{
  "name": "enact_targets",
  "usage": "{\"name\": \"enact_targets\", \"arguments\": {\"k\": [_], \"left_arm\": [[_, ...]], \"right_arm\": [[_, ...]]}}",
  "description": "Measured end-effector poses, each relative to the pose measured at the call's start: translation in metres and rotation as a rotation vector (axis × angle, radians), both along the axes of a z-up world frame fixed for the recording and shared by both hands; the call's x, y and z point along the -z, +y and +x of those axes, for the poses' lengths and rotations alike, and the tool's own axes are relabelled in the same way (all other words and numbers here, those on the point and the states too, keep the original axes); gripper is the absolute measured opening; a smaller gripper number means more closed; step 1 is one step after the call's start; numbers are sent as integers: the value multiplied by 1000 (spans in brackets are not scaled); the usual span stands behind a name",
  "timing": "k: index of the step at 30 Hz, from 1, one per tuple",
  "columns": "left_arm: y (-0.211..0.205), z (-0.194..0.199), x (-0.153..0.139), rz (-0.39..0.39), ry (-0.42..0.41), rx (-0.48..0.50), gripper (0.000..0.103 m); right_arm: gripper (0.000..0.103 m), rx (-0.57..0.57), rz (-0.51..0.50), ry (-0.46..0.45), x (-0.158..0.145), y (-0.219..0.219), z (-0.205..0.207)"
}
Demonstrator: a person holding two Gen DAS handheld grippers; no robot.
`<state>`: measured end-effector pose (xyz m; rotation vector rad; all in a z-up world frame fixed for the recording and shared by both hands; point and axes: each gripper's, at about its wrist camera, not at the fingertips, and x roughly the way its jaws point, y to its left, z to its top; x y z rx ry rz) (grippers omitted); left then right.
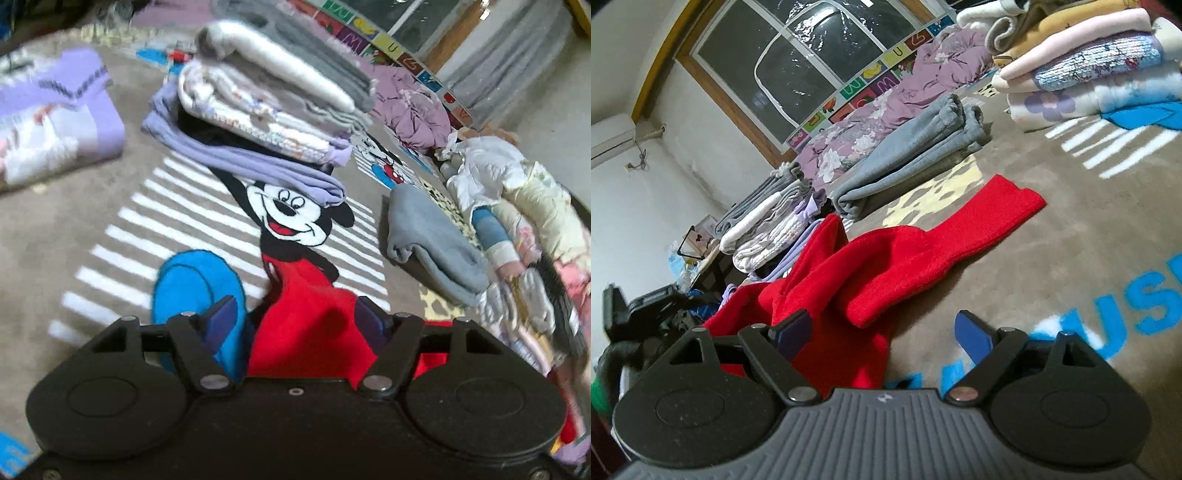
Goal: Fold clothes
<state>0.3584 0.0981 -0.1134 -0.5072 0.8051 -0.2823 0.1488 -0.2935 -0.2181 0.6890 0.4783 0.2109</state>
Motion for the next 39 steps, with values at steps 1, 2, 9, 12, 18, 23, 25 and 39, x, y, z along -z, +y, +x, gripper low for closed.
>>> {"name": "enact_targets", "arguments": {"k": [1, 2, 9, 12, 18, 23, 25, 39], "left_arm": [[1, 5, 3, -22, 9, -1, 67], [0, 9, 5, -38, 15, 4, 58], [-15, 10, 0, 15, -26, 59, 9], [-15, -6, -15, 47, -105, 59, 6], [-13, -44, -53, 162, -242, 55, 6], [6, -84, -87, 203, -349, -6, 6], [16, -100, -95, 228, -377, -36, 6], [100, -169, -53, 351, -342, -291, 3]], "right_arm": [[86, -1, -4, -2, 0, 1, 1], [87, -1, -8, -5, 0, 1, 1], [88, -3, -17, -17, 2, 2, 5], [88, -3, -16, -18, 2, 2, 6], [88, -2, -13, -19, 1, 2, 5], [88, 0, 0, -16, 0, 0, 4], [87, 1, 6, -15, 0, 0, 3], [87, 8, 20, -6, -2, -2, -2]]}}
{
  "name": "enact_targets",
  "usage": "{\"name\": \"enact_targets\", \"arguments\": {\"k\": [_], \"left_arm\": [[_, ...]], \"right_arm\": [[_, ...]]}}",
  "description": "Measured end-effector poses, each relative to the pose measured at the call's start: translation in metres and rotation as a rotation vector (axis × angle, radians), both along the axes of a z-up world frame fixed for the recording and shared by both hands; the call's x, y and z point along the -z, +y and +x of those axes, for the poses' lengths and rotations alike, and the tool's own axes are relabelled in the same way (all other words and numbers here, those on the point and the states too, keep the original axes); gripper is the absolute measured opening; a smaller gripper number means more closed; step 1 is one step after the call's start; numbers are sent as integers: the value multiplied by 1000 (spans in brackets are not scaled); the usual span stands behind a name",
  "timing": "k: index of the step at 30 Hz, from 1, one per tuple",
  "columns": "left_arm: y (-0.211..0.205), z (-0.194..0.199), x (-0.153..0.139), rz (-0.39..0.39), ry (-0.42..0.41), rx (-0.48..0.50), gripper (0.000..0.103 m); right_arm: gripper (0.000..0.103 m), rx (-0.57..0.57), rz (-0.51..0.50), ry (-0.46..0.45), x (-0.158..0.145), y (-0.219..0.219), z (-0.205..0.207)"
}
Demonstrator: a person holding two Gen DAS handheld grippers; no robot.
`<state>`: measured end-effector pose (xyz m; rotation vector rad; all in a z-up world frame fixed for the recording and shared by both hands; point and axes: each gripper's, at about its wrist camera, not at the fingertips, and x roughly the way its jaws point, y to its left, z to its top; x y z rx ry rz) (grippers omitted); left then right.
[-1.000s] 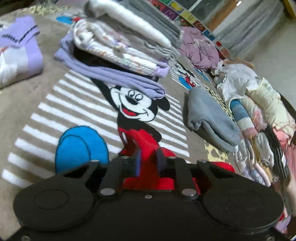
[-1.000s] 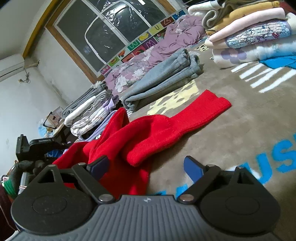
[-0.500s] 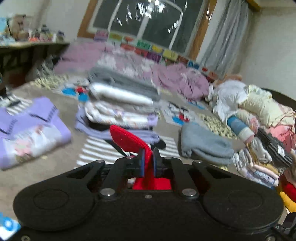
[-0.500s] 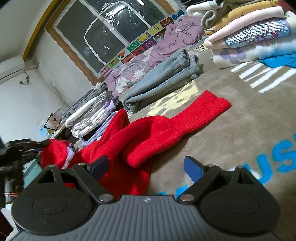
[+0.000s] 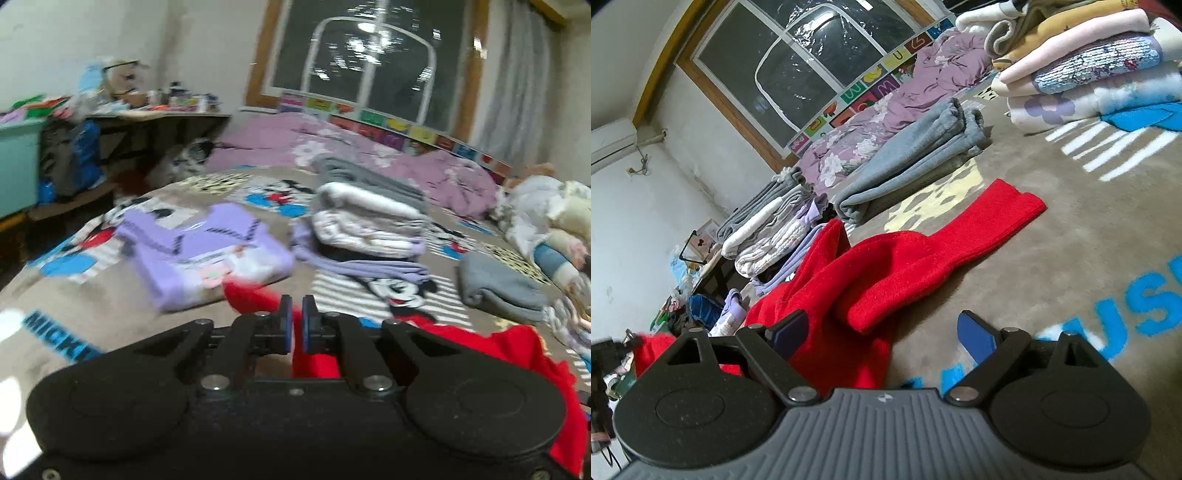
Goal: Fold clothes
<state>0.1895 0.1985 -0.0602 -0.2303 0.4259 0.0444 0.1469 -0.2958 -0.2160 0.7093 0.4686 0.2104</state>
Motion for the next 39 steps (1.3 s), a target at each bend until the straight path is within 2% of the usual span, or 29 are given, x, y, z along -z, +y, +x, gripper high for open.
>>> {"name": "enact_targets", "arguments": {"k": [5, 8, 10, 12, 14, 15, 19, 21, 22, 23, 24, 26, 27, 30, 31, 33, 34, 35, 36, 39], "left_arm": [[22, -5, 17, -41, 35, -59, 2], [32, -10, 24, -129, 61, -65, 3], [33, -6, 31, -151, 88, -69, 4], [32, 0, 40, -185, 118, -64, 10], [29, 7, 47, -211, 145, -59, 42], [28, 11, 51, -228, 159, -56, 46], [24, 29, 72, -296, 222, -67, 47], [19, 37, 79, -278, 251, -65, 41], [16, 40, 83, -263, 265, -62, 6], [12, 43, 84, -234, 273, -59, 1], [9, 41, 80, -199, 256, -55, 1], [11, 33, 72, -189, 189, -66, 1], [13, 31, 72, -179, 183, -76, 1], [14, 35, 84, -105, 262, -105, 4], [12, 36, 89, -65, 288, -114, 8], [12, 32, 89, -60, 285, -145, 9], [12, 29, 87, -70, 273, -166, 15], [13, 26, 84, -73, 262, -188, 29], [13, 23, 82, -71, 253, -215, 33], [3, 9, 71, -57, 209, -245, 38]], "right_arm": [[87, 1, -6, 1, 0, 1, 0], [87, 1, -12, 1, 0, 2, 1], [87, 2, -14, 1, 0, 3, 1], [87, 2, -15, 1, 0, 2, 0], [87, 2, -15, 1, 0, 2, 0], [87, 2, -15, 1, 0, 2, 0], [87, 1, -19, 0, 0, 3, 0], [87, 0, -21, -1, 1, 3, 0], [87, -1, -22, -1, 1, 3, 0], [87, -2, -21, -2, 1, 2, 0], [88, -2, -19, -2, 1, 2, 1], [88, -3, -15, -2, 2, 2, 1], [88, -3, -14, -1, 2, 2, 1], [88, -3, -17, -1, 2, 2, 2], [88, -4, -18, -1, 2, 2, 2], [88, -5, -20, 0, 2, 2, 2], [88, -5, -19, -1, 2, 1, 2], [88, -5, -17, -1, 2, 1, 2], [88, -4, -12, -2, 2, 0, 1], [87, -1, 7, -6, 2, -2, 1]]}}
